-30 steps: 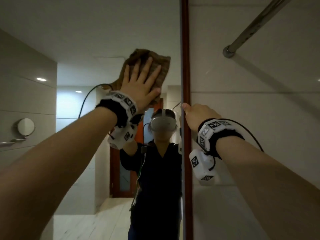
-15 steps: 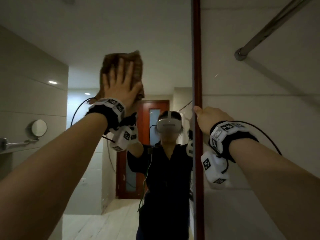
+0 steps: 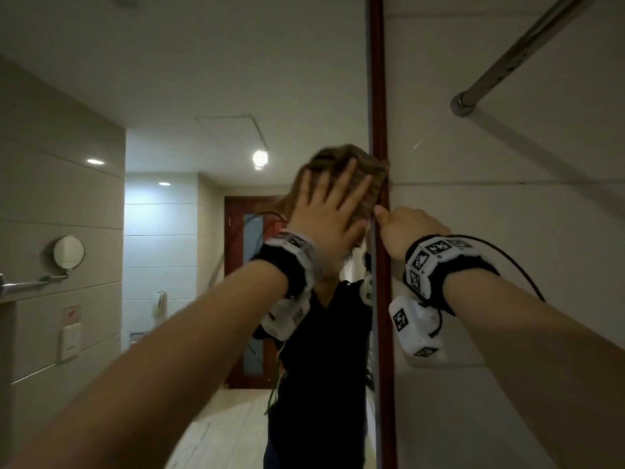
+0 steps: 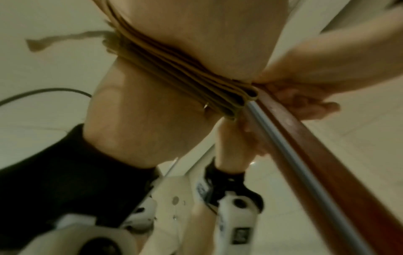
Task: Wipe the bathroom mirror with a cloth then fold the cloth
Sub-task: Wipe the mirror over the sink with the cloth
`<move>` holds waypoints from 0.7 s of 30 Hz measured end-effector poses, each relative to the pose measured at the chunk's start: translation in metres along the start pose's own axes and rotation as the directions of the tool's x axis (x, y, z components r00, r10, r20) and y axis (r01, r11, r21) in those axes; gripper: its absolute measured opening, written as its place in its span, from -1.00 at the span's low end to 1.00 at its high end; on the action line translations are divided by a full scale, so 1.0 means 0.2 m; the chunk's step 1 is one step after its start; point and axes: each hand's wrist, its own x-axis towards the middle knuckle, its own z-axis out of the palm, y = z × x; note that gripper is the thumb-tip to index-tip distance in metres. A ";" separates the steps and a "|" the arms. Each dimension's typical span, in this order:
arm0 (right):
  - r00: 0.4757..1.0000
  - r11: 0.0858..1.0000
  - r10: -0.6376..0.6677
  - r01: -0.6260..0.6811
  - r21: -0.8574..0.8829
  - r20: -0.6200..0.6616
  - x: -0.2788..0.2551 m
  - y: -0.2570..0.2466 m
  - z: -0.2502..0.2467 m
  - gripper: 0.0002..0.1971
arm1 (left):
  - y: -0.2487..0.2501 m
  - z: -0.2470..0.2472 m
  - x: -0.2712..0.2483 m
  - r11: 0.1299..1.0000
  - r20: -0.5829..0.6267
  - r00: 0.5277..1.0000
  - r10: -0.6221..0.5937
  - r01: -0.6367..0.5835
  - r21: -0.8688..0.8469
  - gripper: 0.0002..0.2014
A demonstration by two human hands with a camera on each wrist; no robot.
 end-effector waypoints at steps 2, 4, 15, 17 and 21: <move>1.000 1.000 0.009 -0.009 0.004 0.002 -0.01 0.00 0.00 -0.42 | 0.05 0.03 -0.02 1.000 0.007 1.000 -0.017 0.017 -0.012 -0.28; 1.000 1.000 -0.001 0.001 -0.001 0.005 0.00 0.00 0.00 -0.40 | 0.00 0.03 -0.01 1.000 -0.005 1.000 0.000 0.000 0.010 -0.29; 1.000 0.999 -0.019 0.019 0.029 -0.016 0.00 0.01 0.02 -0.36 | -0.76 -0.12 -0.06 0.756 0.033 0.775 -0.631 0.624 -0.198 -0.28; 1.000 1.000 -0.020 0.021 0.019 -0.012 0.00 0.01 0.01 -0.39 | -0.74 -0.12 -0.07 0.756 0.027 0.776 -0.630 0.622 -0.204 -0.27; 1.000 1.000 -0.009 0.009 0.022 -0.015 0.00 0.01 0.02 -0.39 | -0.61 -0.12 0.01 0.763 0.015 0.781 -0.624 0.613 -0.205 -0.26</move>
